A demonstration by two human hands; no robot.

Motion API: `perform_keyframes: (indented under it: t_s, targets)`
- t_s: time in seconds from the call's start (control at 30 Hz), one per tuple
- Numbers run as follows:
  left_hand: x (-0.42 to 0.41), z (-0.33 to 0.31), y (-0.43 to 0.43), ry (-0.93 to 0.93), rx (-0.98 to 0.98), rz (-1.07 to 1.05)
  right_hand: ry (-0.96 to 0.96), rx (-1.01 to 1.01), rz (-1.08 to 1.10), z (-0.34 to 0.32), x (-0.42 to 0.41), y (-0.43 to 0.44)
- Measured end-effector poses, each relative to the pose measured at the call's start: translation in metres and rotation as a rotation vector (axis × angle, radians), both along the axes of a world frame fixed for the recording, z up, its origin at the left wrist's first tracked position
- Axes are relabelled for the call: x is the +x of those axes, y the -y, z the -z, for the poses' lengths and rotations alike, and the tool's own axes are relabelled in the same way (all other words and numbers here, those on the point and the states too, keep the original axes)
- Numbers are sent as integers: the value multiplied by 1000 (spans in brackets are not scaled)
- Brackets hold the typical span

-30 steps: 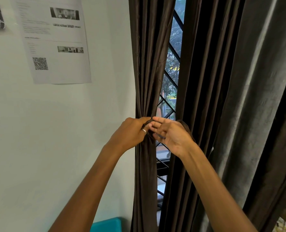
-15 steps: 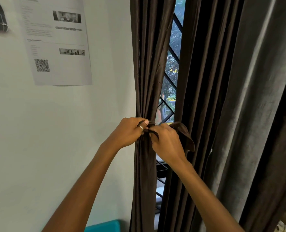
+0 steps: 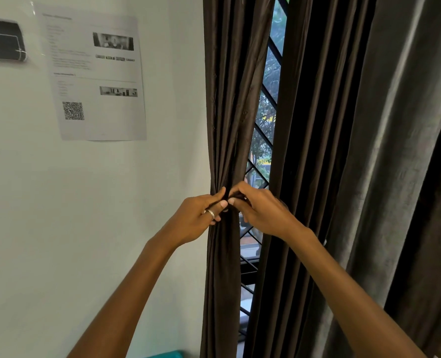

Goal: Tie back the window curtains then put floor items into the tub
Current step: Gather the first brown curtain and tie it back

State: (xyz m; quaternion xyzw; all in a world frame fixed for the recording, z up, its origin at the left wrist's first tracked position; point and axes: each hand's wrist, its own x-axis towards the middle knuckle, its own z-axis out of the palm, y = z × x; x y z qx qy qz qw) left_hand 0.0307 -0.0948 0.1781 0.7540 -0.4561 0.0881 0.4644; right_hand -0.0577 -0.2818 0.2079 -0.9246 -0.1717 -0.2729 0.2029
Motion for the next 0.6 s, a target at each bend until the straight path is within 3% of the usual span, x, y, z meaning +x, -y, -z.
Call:
perform_keyframes:
  t_s: [0.1, 0.23, 0.3, 0.47, 0.6]
  targets:
    - [-3, 8, 4, 234, 32, -95, 22, 59, 4, -2, 5, 0]
    - [-8, 25, 6, 899, 73, -423, 49, 131, 40, -1, 10, -4]
    - [-12, 30, 6, 1120, 72, -508, 45, 198, 61, -2, 13, -5]
    - [-19, 21, 0, 1381, 188, -504, 39, 295, 96, -7, 15, -3]
    - [-26, 10, 2, 1401, 277, -466, 38, 281, 161, -7, 18, -3]
